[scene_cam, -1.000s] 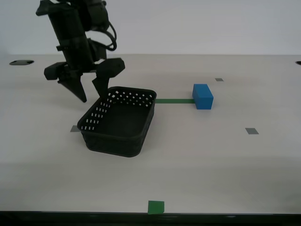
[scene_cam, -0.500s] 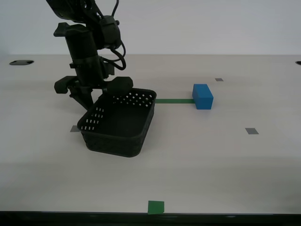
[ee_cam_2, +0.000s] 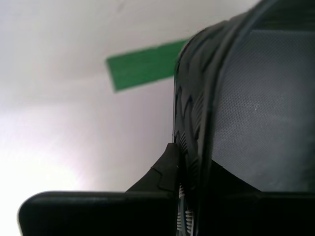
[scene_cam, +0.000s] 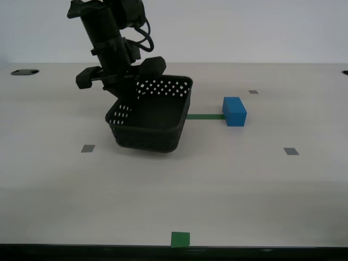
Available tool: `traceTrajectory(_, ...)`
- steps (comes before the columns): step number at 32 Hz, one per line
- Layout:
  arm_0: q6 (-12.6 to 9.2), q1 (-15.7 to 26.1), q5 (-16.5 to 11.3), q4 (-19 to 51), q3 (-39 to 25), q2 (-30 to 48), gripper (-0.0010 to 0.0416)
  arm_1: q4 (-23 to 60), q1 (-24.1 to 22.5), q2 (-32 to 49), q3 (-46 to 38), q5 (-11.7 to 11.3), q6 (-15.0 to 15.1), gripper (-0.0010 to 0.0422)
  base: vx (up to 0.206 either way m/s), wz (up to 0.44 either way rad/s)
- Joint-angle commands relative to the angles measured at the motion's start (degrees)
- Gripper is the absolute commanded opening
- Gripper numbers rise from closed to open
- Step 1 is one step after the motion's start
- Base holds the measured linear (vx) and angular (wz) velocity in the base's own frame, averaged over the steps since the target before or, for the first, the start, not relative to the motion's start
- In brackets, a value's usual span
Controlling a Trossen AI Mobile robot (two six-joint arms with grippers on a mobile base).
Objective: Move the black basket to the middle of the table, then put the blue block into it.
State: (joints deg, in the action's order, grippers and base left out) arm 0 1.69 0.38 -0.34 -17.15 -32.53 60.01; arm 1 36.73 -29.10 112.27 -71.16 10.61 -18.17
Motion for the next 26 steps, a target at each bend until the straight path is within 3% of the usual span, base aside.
traceTrajectory(1, 0.02, 0.00, -0.07, 0.24, -0.04, -0.02, 0.0001, 0.00, -0.68, -0.04, -3.41, 0.31, -1.70, -0.0001, 0.000, 0.000)
traceTrajectory(7, -0.02, 0.04, -0.07, 0.52, -0.04, -0.02, 0.0000, 0.22, -0.96, 1.70, -11.50, 0.31, -4.96, -0.0001, 0.000, 0.000)
traceTrajectory(14, -0.04, 0.04, -0.07, 0.79, -0.04, -0.02, 0.0000, 7.67, -1.25, 14.36, -25.07, 0.42, -5.22, 0.0000, 0.000, 0.000)
traceTrajectory(20, 0.00, 0.04, -0.07, 1.05, -0.04, -0.02, 0.0001, 7.41, -1.25, 16.83, -26.43, 0.15, -3.67, 0.0004, 0.000, 0.000)
traceTrajectory(23, 0.00, 0.04, -0.07, 1.07, -0.04, -0.02, 0.0001, 7.69, -1.11, 16.83, -26.49, 0.13, -1.51, 0.0043, 0.000, 0.000)
traceTrajectory(26, 0.00, 0.04, -0.07, 1.11, -0.04, -0.02, 0.0000, 8.15, -1.03, 16.83, -26.45, 0.17, -1.55, 0.0106, 0.000, 0.000)
